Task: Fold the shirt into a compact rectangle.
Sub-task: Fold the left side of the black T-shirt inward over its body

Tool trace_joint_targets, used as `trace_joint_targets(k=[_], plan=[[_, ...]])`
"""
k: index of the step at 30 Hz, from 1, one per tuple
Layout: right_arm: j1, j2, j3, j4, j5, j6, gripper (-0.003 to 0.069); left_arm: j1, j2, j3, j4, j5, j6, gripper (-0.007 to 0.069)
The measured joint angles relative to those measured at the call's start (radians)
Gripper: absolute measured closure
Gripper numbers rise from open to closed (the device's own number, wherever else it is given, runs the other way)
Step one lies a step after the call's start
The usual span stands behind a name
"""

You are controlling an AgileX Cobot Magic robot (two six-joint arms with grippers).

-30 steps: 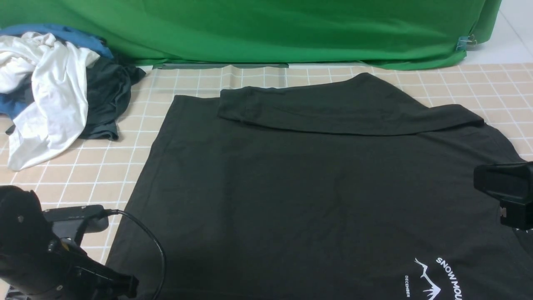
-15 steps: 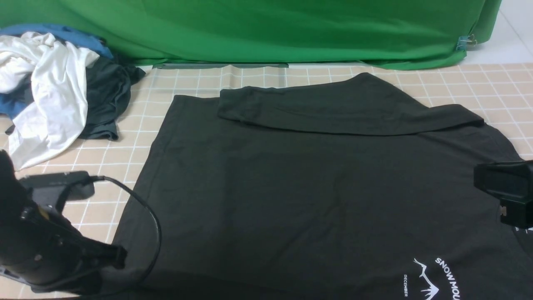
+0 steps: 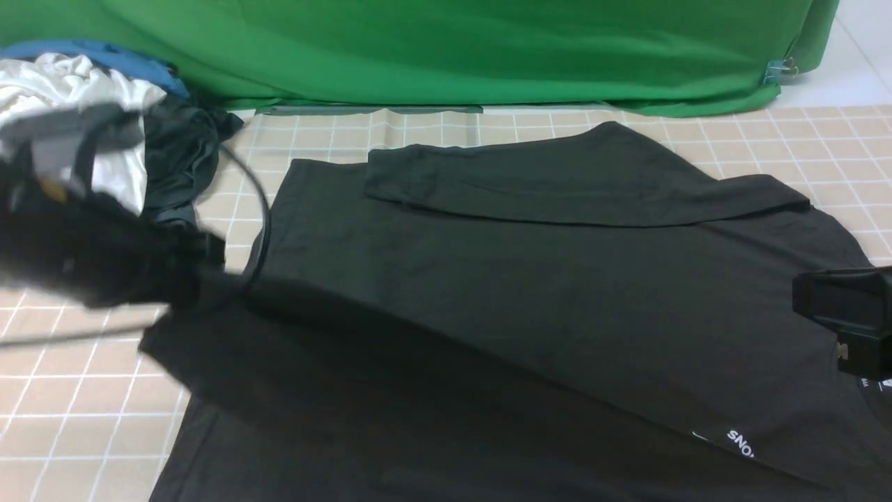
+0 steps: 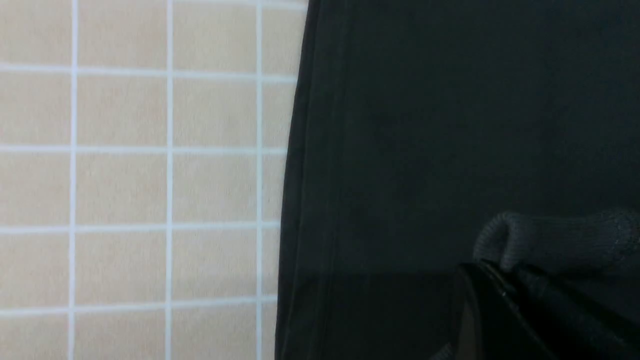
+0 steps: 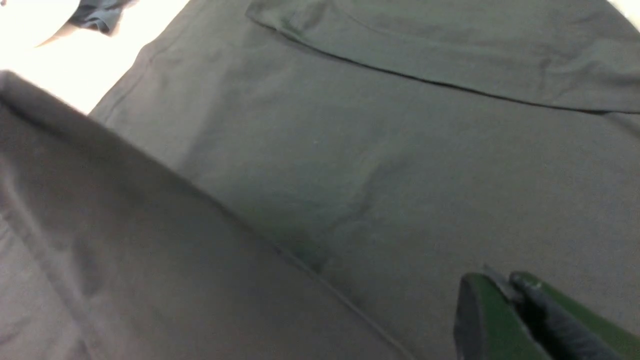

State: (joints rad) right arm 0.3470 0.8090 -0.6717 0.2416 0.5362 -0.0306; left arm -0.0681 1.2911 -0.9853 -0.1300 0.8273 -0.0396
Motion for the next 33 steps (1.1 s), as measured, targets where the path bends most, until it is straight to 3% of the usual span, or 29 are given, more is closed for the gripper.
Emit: trace_joint_targets(k=[6,14,25,28,33], plan=[[0.000,0.000,0.000,0.000,0.000,0.000,0.0559,-0.001,0.115,-0.097,0.017,-0.072,0.001,0.0596],[0.000,0.000,0.000,0.000,0.000,0.001,0.0550,-0.001,0.284,-0.187,0.137,-0.142,-0.044,0.0596],[0.000,0.000,0.000,0.000,0.000,0.004,0.0534,-0.001,0.427,-0.232,0.153,-0.198,-0.048,0.0589],[0.000,0.000,0.000,0.000,0.000,0.004,0.0531,-0.001,0.435,-0.233,0.169,-0.213,-0.048,0.0541],[0.000,0.000,0.000,0.000,0.000,0.003,0.0523,-0.001,0.435,-0.238,0.212,-0.280,-0.090,0.0355]])
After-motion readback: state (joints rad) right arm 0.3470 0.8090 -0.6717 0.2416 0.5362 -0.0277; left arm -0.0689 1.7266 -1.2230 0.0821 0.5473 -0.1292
